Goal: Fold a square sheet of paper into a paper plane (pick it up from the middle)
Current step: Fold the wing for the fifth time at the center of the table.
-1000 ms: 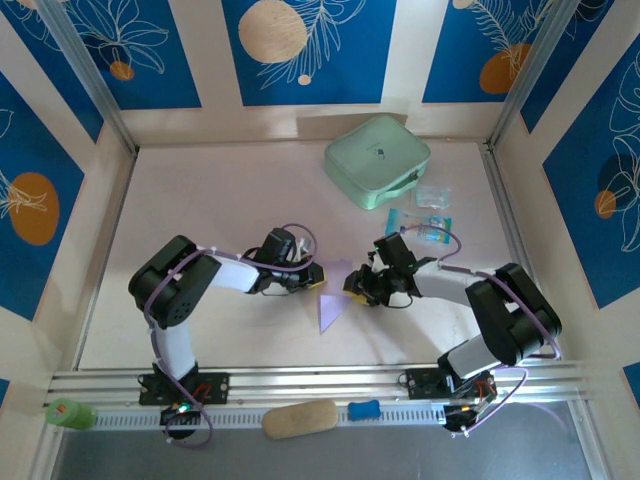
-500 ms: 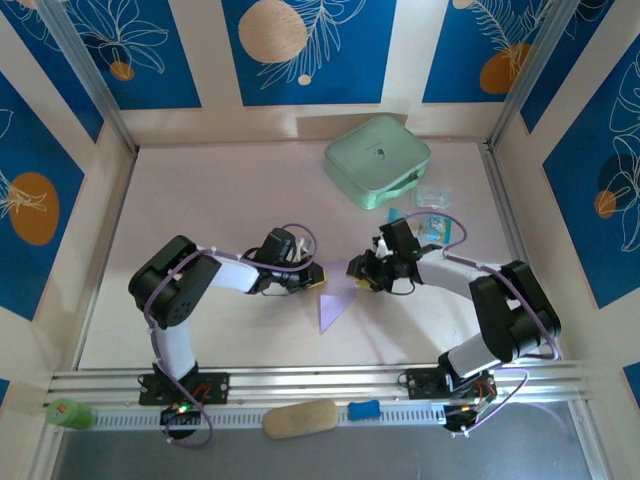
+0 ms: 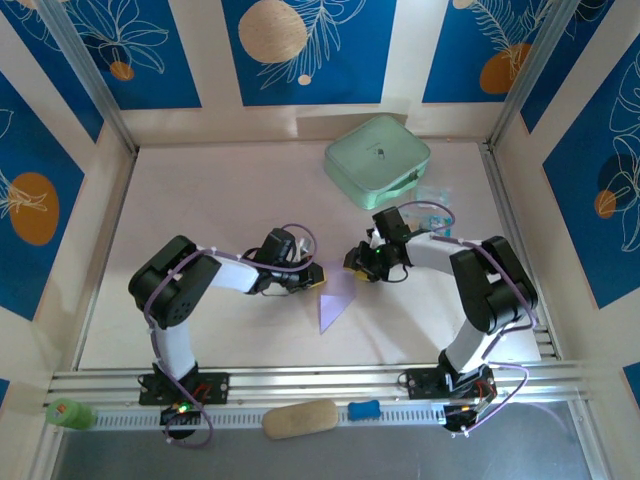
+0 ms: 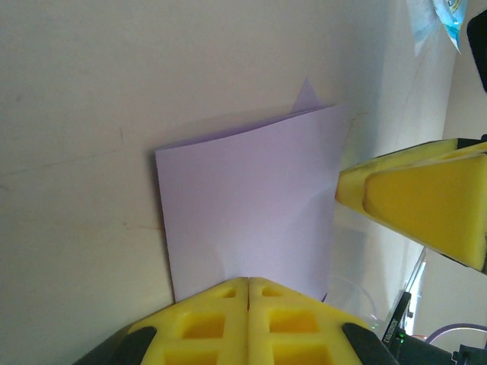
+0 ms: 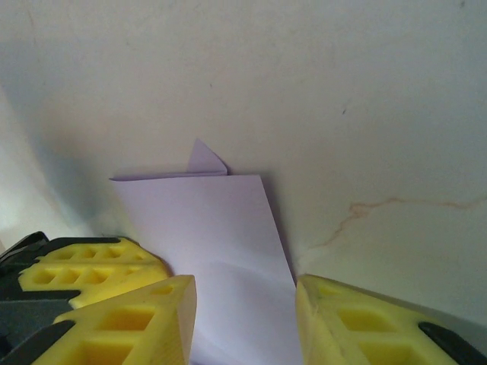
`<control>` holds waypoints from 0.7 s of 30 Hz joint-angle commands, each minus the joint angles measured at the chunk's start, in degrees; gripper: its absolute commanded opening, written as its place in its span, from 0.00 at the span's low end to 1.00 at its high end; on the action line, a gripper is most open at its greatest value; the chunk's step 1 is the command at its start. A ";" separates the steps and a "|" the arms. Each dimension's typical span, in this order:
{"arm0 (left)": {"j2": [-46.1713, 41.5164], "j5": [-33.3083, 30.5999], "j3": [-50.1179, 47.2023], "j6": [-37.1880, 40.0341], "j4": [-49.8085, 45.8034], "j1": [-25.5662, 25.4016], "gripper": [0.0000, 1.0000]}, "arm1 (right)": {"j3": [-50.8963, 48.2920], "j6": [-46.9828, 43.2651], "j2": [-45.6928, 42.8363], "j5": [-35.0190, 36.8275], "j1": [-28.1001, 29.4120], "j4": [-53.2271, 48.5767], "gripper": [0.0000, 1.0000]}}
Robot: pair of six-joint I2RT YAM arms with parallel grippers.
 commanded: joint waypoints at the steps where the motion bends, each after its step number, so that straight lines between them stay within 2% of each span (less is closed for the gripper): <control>1: 0.33 0.44 -1.85 -0.22 -3.32 0.22 0.00 | 0.86 -1.25 1.03 -0.89 -0.09 -1.75 0.39; 4: 0.38 0.56 -2.00 -0.22 -3.31 0.29 0.00 | 0.82 -1.76 -0.32 0.41 -0.47 -3.27 0.39; 11: 0.44 0.61 -3.28 -0.49 -2.65 1.19 0.00 | -0.92 -1.64 -4.54 -1.60 -1.97 -2.94 0.41; 21: 1.49 1.86 -4.96 -2.57 1.26 1.92 0.00 | -2.49 -0.71 -2.20 -4.44 -1.32 -0.92 0.42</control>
